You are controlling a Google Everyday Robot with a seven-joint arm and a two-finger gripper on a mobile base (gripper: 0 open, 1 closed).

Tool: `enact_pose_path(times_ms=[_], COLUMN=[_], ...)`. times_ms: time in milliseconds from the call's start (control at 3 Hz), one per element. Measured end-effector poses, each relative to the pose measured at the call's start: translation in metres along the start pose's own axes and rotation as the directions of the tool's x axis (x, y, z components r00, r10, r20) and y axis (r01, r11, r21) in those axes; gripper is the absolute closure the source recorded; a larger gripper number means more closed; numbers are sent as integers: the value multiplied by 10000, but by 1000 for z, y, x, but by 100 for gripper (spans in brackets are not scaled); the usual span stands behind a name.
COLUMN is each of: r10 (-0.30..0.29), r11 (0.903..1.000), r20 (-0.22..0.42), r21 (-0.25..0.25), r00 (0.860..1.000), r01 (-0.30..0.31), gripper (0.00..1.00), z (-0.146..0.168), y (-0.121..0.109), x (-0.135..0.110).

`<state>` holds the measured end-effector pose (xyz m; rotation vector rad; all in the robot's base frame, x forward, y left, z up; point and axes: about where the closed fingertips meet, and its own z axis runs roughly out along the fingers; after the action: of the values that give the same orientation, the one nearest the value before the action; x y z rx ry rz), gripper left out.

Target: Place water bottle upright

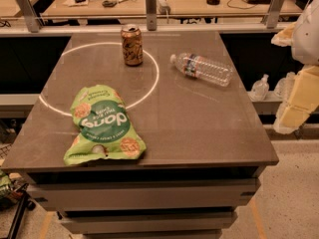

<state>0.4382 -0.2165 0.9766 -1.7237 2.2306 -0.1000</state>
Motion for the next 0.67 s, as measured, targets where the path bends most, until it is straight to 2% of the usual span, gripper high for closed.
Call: enact_pose_path(times_ms=[333, 667], r10=[0, 400], r11=[10000, 9992], r20=[0, -19], r21=[0, 22], r00=[10000, 9992], r01=[0, -400], gripper=[0, 0], z=[0, -2], y=[0, -6], x=[0, -1])
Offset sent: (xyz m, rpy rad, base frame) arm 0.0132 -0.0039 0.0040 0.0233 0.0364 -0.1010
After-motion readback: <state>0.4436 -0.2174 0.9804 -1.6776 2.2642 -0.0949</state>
